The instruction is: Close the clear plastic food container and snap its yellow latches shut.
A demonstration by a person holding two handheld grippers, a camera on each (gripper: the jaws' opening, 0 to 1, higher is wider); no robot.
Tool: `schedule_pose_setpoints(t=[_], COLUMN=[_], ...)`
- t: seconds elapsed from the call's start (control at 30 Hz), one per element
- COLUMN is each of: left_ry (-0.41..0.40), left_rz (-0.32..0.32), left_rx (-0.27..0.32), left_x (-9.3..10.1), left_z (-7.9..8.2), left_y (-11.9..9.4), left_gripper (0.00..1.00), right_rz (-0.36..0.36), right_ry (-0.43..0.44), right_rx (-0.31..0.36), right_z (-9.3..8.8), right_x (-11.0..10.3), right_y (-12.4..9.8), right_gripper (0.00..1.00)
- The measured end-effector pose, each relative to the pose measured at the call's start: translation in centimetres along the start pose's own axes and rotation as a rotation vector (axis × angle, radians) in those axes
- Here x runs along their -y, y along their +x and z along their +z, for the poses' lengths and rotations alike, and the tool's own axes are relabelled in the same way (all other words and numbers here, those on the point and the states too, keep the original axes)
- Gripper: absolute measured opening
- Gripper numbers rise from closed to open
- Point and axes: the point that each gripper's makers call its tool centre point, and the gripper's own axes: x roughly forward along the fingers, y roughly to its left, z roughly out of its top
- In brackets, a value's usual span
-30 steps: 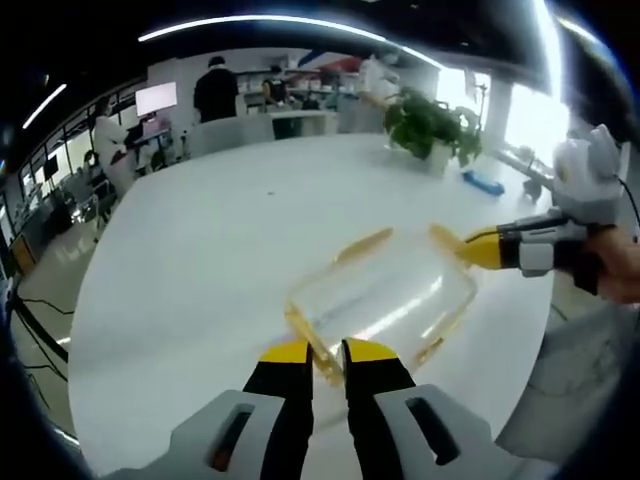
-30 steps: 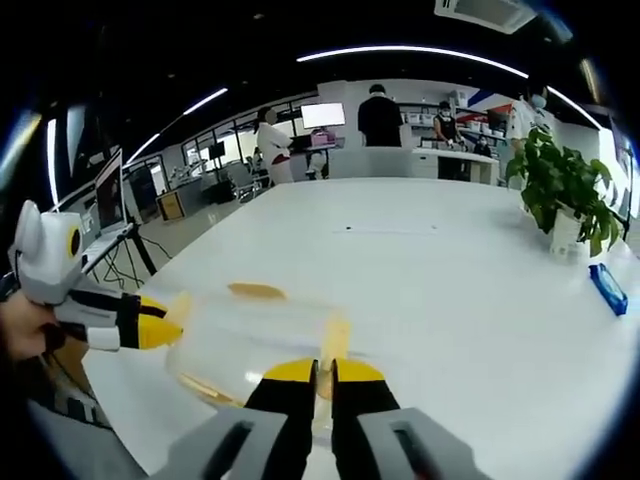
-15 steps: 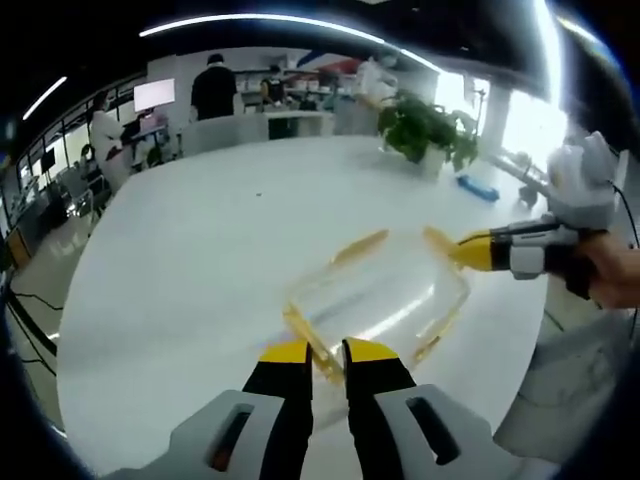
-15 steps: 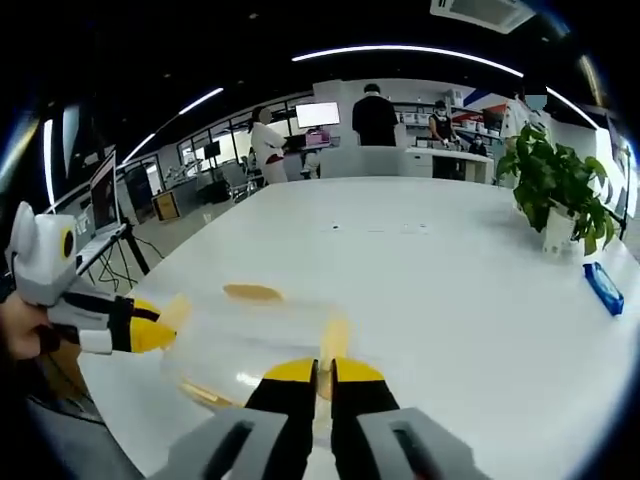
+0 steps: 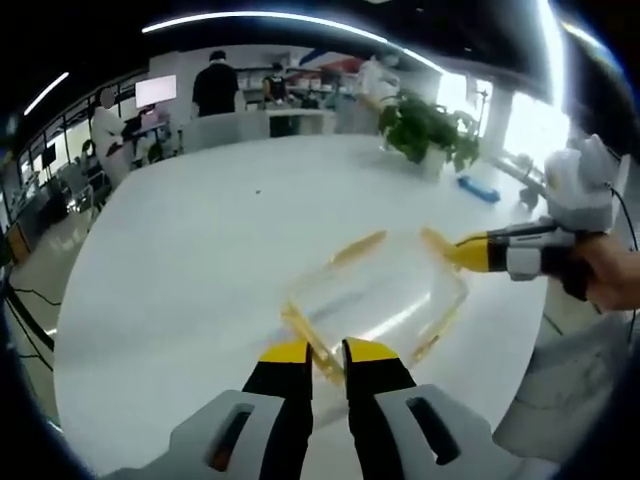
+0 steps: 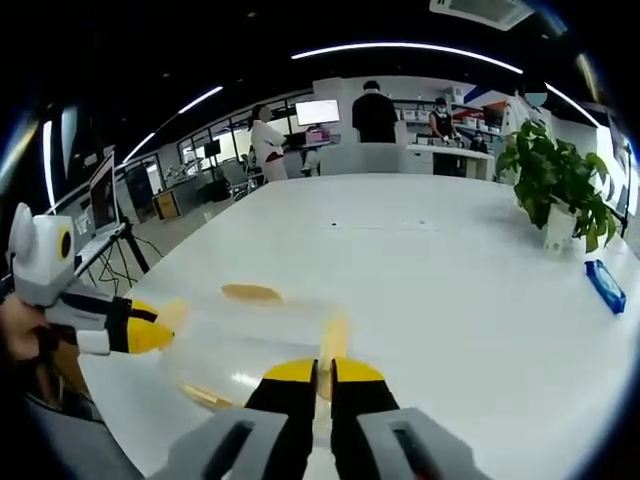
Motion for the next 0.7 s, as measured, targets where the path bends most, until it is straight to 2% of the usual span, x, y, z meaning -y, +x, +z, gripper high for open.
schedule_pose_setpoints(t=[0.7], left_ry=[-0.026], left_rz=[-0.008], left_rx=[0.001], left_x=[-0.20], left_z=[-0.19], left_y=[0.37], left_gripper=[0.08], right_rz=[-0.004], right_ry=[0.019], right_rx=[-0.004], right_z=[-0.23], right_x=[0.03], right_y=[0.32], right_gripper=[0.01])
